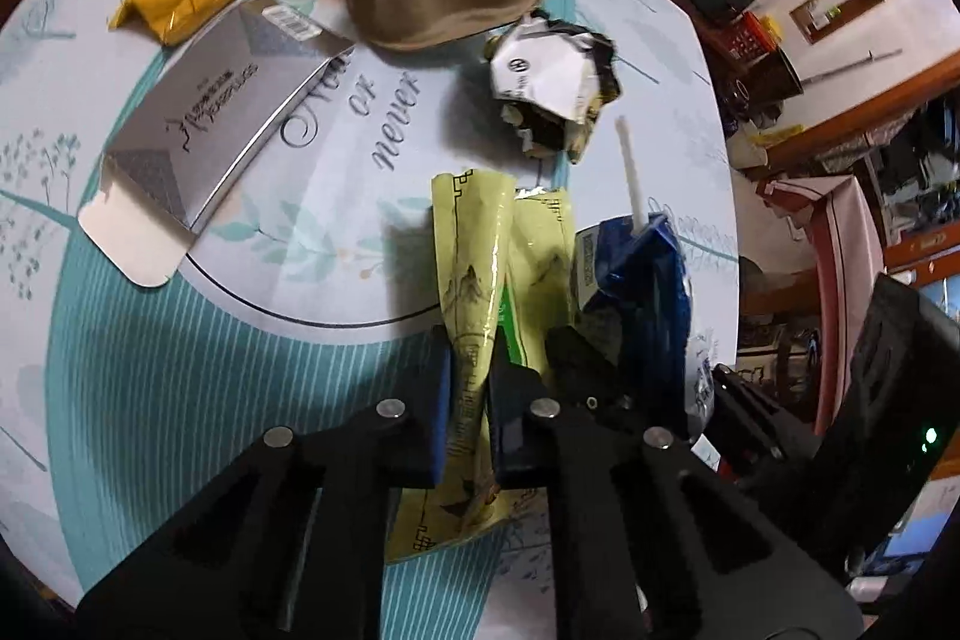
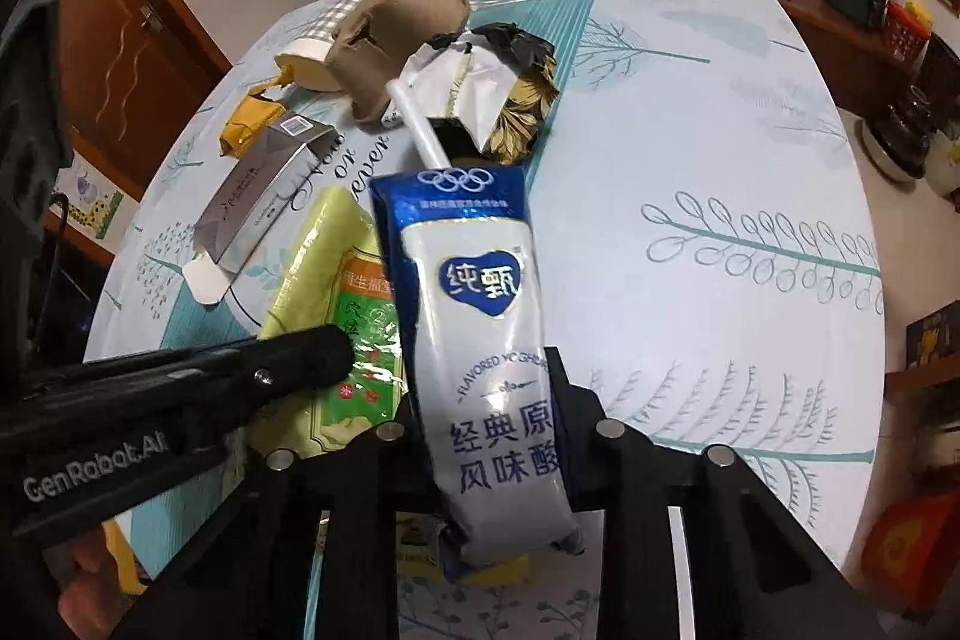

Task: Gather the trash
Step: 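Grasp the yellow-green snack bag with the left tool while the right tool grasps the blue yogurt carton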

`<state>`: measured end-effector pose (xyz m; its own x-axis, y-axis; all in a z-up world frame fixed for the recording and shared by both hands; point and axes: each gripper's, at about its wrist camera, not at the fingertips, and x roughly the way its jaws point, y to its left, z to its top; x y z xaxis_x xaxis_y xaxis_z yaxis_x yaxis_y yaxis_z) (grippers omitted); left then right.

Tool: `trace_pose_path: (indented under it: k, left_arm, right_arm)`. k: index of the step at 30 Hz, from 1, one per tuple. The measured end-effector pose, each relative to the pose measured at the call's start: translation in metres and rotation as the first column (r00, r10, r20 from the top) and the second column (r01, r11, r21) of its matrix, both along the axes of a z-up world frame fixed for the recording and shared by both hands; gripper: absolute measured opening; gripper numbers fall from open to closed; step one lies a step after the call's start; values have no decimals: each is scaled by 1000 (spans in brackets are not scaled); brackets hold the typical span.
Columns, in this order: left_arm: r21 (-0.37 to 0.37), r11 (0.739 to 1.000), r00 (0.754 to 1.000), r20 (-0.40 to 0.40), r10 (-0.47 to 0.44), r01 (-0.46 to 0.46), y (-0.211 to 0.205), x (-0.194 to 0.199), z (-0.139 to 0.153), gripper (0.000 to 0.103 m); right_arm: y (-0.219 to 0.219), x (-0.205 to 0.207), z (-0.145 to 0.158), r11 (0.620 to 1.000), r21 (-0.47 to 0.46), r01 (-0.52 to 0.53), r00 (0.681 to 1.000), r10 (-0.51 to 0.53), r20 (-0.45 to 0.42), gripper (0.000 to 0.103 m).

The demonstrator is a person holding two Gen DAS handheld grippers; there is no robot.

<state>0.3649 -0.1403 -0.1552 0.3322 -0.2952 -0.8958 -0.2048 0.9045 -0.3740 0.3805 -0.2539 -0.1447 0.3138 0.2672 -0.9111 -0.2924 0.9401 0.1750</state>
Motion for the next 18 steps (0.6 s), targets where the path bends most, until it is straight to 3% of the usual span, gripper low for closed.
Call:
trace_pose_path:
  k: [11,18]
  left_arm:
    - [65,997,997,59,-50,46,8,-41,45,5]
    - [101,988,983,136,-126,113,36,-110,93,5]
  right_arm:
    - [-9,-41,36,997,45,70,997,-71,32,24]
    - [-5,-102,74,990,58,131,986,-136,91,24]
